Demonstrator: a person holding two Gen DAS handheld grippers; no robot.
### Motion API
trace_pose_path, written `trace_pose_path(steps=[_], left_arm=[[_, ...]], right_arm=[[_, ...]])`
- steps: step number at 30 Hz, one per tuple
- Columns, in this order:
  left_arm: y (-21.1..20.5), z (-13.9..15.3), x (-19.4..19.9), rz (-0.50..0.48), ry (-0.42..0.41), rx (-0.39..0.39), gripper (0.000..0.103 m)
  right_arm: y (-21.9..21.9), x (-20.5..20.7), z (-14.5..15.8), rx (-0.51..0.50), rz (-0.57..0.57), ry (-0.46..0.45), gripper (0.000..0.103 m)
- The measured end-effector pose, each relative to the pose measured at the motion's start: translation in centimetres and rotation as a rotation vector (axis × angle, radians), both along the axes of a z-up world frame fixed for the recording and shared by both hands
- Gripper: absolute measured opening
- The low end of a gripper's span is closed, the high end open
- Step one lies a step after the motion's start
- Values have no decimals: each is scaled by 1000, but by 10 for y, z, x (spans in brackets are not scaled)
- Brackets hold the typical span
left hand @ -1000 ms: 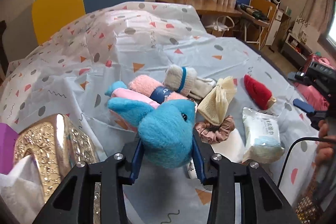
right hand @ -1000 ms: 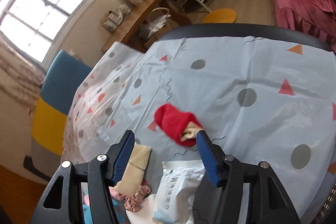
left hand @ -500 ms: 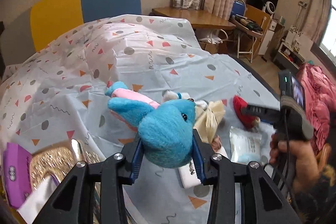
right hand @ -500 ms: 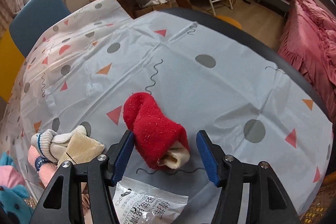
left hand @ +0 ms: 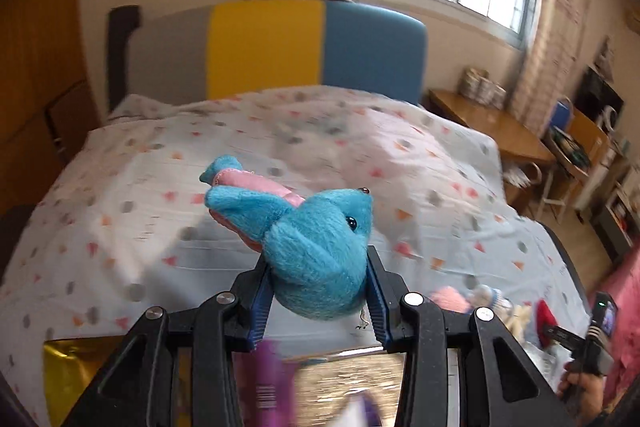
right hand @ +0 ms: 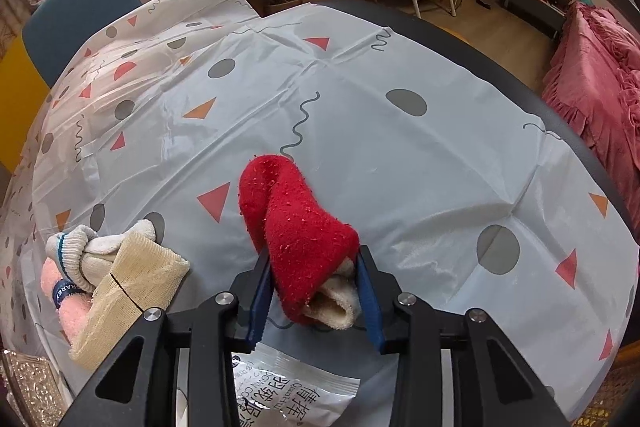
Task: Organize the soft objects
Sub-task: 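Carry the plush toy into the tray while the right gripper grasps the red sock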
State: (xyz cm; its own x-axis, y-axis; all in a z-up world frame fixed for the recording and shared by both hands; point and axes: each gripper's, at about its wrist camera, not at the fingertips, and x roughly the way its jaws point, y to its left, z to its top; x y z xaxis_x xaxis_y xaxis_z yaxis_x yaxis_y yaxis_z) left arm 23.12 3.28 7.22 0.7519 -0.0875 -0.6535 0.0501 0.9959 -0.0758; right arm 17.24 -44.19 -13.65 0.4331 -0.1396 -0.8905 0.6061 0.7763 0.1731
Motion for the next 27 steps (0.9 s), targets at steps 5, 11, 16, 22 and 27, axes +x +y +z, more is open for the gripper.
trace_pose_path(steps=[5,11,16,22,27], left_arm=[[100,-15,-43,121,-1,-11,42],[188,-68,-113,243,84,-49,42],[222,-117,-152,290,165,-55,43],[209,-155,-132,282,226,-39,49],[199,-160,-105,295,221,-38,68]], right_arm=[[-1,1,0,0,0,-1,39],[4,1,1,-36,10,8,39],[9,4,1,-75,34,27,38],[12,4,1,-84,44,31,36],[13,5,1,-95,49,35,36]])
